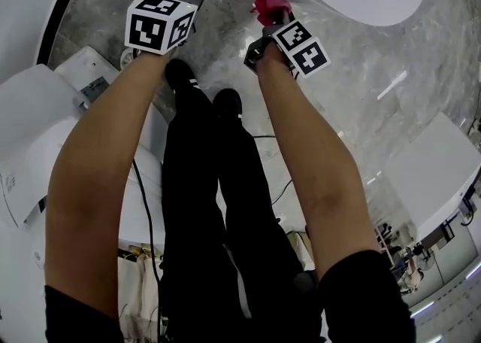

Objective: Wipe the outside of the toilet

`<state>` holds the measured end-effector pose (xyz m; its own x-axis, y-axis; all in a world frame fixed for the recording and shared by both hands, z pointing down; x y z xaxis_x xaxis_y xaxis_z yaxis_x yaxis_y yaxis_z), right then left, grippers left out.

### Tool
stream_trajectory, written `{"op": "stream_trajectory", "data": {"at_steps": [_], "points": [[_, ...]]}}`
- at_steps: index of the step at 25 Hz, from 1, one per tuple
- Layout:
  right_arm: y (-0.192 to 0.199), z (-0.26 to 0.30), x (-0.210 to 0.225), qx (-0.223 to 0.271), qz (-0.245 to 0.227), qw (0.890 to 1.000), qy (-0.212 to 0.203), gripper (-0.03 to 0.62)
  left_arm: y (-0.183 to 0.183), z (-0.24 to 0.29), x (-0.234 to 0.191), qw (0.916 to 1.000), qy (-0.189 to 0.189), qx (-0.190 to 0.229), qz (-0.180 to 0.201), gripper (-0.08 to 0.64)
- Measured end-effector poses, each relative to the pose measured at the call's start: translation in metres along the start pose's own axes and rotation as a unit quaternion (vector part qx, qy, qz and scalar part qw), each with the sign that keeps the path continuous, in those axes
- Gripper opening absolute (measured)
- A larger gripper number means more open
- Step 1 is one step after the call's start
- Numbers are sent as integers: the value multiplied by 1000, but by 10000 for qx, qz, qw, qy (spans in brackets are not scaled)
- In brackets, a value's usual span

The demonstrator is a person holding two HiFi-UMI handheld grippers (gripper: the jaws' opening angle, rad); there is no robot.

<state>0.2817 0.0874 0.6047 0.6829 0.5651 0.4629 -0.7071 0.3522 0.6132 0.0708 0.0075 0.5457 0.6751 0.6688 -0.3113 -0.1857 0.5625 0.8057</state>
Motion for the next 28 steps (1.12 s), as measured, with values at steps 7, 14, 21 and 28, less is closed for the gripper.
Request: {"op": "stream_trajectory", "data": {"at_steps": [7, 14, 21, 28], "points": [[-68, -24, 76, 319, -530, 9961, 636, 74, -6, 10, 25, 9999, 58, 45, -89, 18], [-53, -82, 3, -340, -829, 9960, -62, 74, -56, -28, -27, 9982, -340, 319, -376, 18], [0, -88, -211, -1059, -1200, 9639, -2128, 74, -102, -107, -137, 9890, -1067, 759, -683, 18], [60, -5, -364, -1021, -1426, 9419, -2865, 74, -81, -157, -242, 9862, -1461, 505, -589, 18]]}}
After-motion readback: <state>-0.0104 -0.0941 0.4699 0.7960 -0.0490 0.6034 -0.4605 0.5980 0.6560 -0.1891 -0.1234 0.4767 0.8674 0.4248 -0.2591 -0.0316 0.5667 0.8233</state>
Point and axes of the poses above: the fingertips, and each gripper's own axes: z forward along the fingers, x to its right, y out of its underside, the point moved 4 cm from there along -z, backward along the fingers, and after that the axes turned 12 degrees about x, right-handed, at the moved point
